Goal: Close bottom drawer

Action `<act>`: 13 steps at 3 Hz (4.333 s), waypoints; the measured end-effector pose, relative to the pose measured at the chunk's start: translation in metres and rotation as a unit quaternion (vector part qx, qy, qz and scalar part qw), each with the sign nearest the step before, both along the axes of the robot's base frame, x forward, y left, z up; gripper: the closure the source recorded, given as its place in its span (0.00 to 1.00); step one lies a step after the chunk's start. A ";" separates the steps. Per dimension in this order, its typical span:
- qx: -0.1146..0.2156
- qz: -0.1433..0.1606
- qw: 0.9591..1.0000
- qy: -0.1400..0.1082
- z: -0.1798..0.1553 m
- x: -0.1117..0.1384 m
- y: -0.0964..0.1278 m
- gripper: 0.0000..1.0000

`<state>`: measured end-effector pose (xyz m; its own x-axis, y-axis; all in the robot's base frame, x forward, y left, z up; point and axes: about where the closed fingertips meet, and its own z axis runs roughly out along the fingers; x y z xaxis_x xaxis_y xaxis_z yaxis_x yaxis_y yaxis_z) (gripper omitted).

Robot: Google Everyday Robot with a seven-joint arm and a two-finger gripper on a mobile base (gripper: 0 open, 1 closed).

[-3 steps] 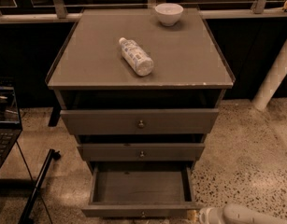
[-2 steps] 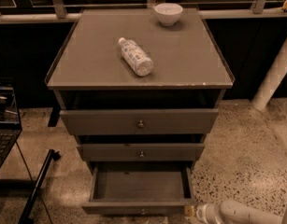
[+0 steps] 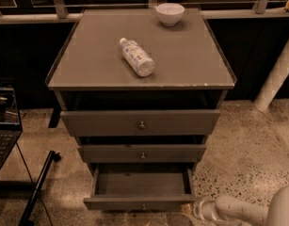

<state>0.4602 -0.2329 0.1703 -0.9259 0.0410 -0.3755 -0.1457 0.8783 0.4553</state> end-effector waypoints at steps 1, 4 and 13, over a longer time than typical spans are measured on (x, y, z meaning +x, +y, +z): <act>0.001 0.016 1.000 0.007 -0.010 0.021 0.009 1.00; -0.003 0.033 0.999 -0.041 0.009 0.064 0.039 1.00; 0.041 0.110 0.993 -0.028 -0.034 0.119 0.072 1.00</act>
Offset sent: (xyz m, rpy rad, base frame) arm 0.0813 0.0327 -0.0129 0.0240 -0.0397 0.1063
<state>0.5788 -0.1605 0.1361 -0.8940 -0.1269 -0.4298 -0.3564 0.7826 0.5104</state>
